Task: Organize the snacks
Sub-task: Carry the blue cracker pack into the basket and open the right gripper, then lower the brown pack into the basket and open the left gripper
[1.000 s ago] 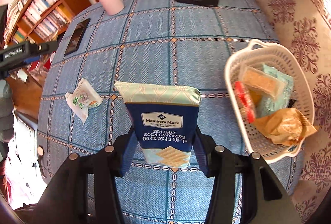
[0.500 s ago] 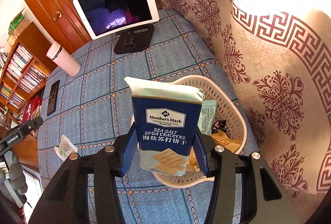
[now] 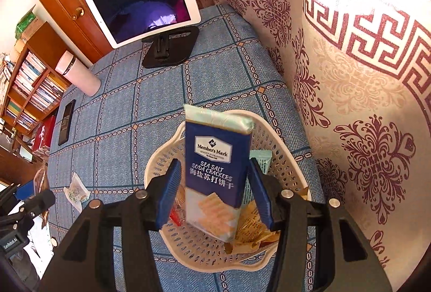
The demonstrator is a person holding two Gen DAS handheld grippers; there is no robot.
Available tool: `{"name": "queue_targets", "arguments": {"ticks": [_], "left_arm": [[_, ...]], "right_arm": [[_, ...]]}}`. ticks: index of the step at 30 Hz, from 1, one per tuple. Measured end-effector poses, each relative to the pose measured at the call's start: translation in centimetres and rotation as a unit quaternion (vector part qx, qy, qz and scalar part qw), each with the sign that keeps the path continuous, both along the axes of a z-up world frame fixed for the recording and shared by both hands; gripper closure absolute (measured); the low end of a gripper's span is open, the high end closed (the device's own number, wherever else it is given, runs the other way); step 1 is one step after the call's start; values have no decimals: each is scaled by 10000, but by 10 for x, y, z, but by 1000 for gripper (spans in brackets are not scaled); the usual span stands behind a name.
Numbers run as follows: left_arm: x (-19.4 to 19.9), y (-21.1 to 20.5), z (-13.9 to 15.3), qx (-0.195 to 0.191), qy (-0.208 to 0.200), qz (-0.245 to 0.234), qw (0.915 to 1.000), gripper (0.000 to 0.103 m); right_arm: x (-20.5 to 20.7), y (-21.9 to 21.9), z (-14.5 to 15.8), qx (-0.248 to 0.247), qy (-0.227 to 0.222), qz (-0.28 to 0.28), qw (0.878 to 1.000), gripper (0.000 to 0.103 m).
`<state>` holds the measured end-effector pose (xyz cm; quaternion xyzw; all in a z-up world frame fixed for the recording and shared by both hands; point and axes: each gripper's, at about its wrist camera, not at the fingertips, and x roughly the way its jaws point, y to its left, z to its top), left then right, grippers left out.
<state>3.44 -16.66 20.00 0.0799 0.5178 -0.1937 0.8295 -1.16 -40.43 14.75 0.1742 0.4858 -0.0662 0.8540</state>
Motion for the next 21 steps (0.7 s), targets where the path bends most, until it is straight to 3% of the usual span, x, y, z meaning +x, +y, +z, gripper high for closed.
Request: {"name": "queue_targets", "arguments": {"ticks": [8, 21], "left_arm": [[-5, -48, -3, 20, 116, -194, 9997, 46], [2, -123, -35, 137, 512, -399, 9978, 46]], "right_arm": [[-32, -3, 15, -218, -143, 43, 9997, 49], [-98, 0, 6, -919, -109, 610, 9938, 48]]}}
